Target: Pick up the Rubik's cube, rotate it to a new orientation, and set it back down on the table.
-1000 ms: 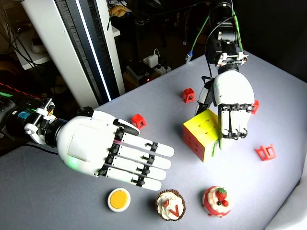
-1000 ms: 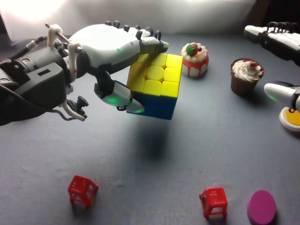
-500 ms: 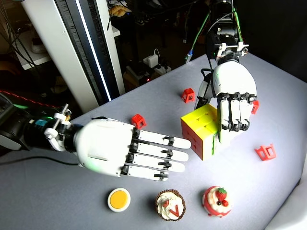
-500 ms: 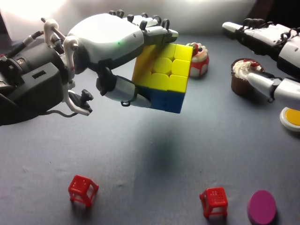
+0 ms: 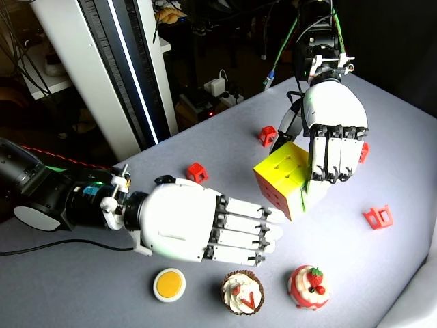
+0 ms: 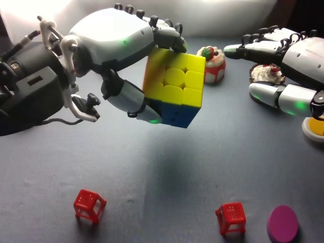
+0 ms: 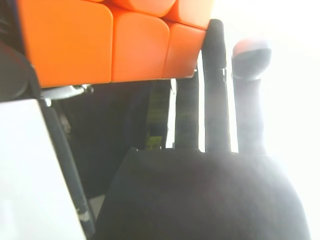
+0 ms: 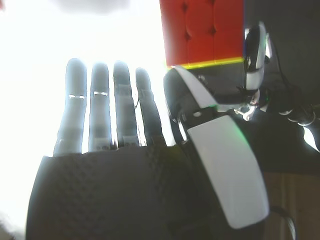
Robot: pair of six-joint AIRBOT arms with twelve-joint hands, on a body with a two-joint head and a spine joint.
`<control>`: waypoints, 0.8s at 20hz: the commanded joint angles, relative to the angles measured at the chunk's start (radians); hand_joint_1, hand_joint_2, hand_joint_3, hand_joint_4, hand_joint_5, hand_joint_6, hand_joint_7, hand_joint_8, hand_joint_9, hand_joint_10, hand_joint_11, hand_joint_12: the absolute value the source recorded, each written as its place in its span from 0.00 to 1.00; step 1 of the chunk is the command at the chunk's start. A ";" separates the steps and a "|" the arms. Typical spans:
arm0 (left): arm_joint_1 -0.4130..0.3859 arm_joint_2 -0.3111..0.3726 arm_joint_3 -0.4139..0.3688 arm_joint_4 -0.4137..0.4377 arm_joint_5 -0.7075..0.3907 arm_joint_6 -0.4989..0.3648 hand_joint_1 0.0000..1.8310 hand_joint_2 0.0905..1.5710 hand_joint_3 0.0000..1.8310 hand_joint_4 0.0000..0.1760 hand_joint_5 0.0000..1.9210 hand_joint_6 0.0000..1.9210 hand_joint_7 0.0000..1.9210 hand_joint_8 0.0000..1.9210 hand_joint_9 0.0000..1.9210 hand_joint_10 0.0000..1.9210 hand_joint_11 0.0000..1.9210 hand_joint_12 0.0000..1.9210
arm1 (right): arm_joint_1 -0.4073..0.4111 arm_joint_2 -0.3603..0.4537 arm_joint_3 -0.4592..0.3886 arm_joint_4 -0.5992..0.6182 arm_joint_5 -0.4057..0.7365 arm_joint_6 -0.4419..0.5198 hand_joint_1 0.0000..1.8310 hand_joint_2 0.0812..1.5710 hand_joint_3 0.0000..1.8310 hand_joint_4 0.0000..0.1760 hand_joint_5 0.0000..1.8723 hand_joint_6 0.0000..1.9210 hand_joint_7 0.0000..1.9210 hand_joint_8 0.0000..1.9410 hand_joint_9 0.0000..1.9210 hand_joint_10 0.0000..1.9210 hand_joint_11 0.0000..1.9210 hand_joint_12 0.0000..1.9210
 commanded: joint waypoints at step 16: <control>0.013 0.043 -0.029 0.006 -0.319 -0.075 0.68 0.47 0.44 0.00 0.42 0.69 0.53 0.73 0.53 0.87 0.51 0.97 | 0.033 -0.110 0.116 -0.002 0.188 0.006 0.00 0.91 0.00 0.00 0.05 0.03 0.09 0.00 0.00 0.28 0.00 0.54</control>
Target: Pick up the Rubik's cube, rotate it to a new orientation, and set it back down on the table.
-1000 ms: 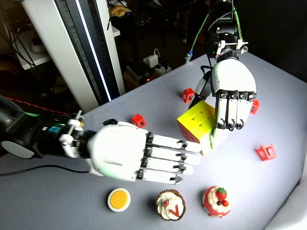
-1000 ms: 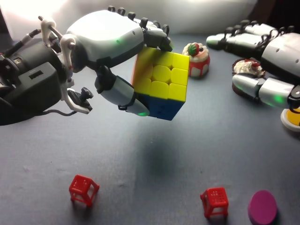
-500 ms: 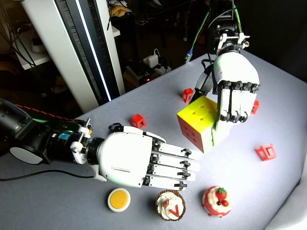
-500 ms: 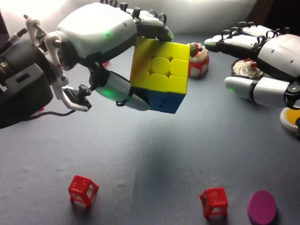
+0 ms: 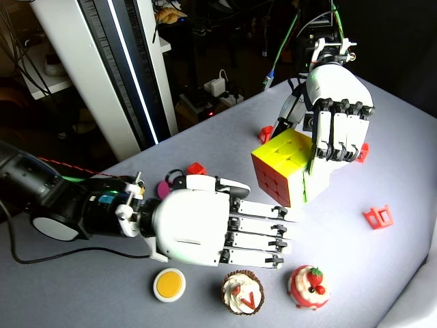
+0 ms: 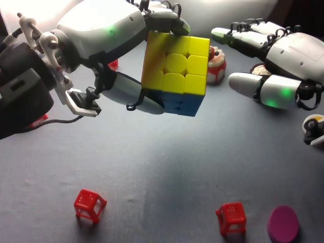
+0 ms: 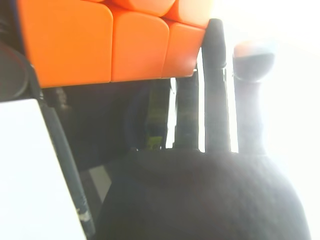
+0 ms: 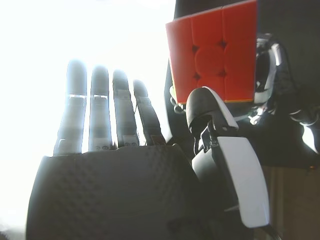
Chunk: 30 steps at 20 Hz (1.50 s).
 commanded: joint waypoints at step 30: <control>-0.021 -0.012 0.019 -0.019 -0.117 -0.007 0.61 0.86 0.02 0.00 0.29 0.72 0.27 0.98 0.29 1.00 0.33 1.00 | 0.056 -0.023 -0.008 -0.090 0.203 0.005 0.00 0.88 0.00 0.00 0.09 0.02 0.08 0.00 0.00 0.12 0.00 0.08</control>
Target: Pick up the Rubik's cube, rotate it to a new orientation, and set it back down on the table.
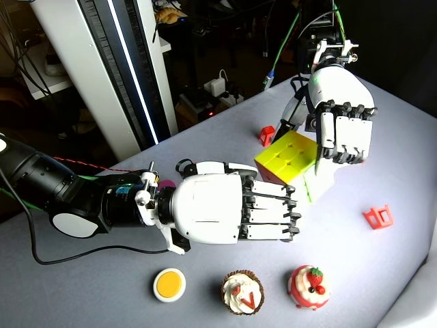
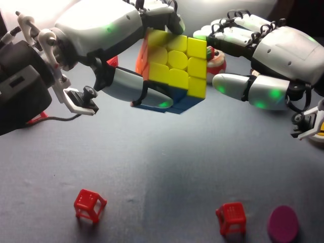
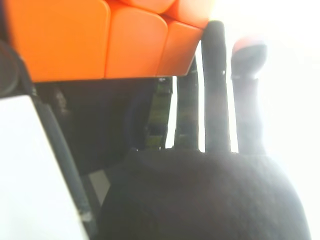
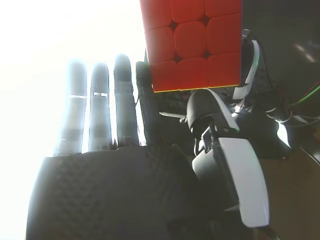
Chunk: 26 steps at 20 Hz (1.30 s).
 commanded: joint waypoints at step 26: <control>-0.002 0.005 -0.009 -0.032 -0.203 -0.016 0.66 0.78 0.00 0.00 0.35 0.64 0.43 0.81 0.44 0.97 0.46 1.00 | 0.004 0.039 -0.056 0.001 0.161 0.009 0.00 0.90 0.00 0.00 0.07 0.01 0.01 0.00 0.00 0.03 0.00 0.24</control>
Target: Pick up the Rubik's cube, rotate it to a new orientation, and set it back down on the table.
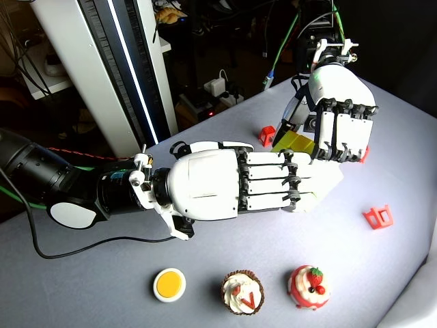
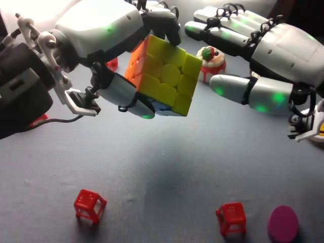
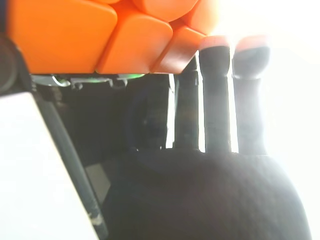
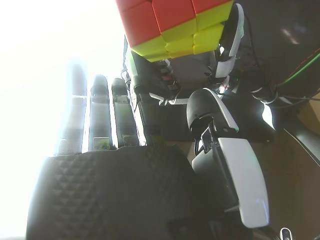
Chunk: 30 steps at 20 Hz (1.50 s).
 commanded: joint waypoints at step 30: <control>-0.008 0.013 -0.009 -0.022 -0.195 -0.009 0.66 0.82 0.00 0.00 0.40 0.62 0.44 0.79 0.47 0.98 0.52 1.00 | -0.019 0.020 -0.054 -0.093 0.091 0.005 0.00 0.92 0.00 0.00 0.01 0.62 0.09 0.57 0.06 0.79 0.00 1.00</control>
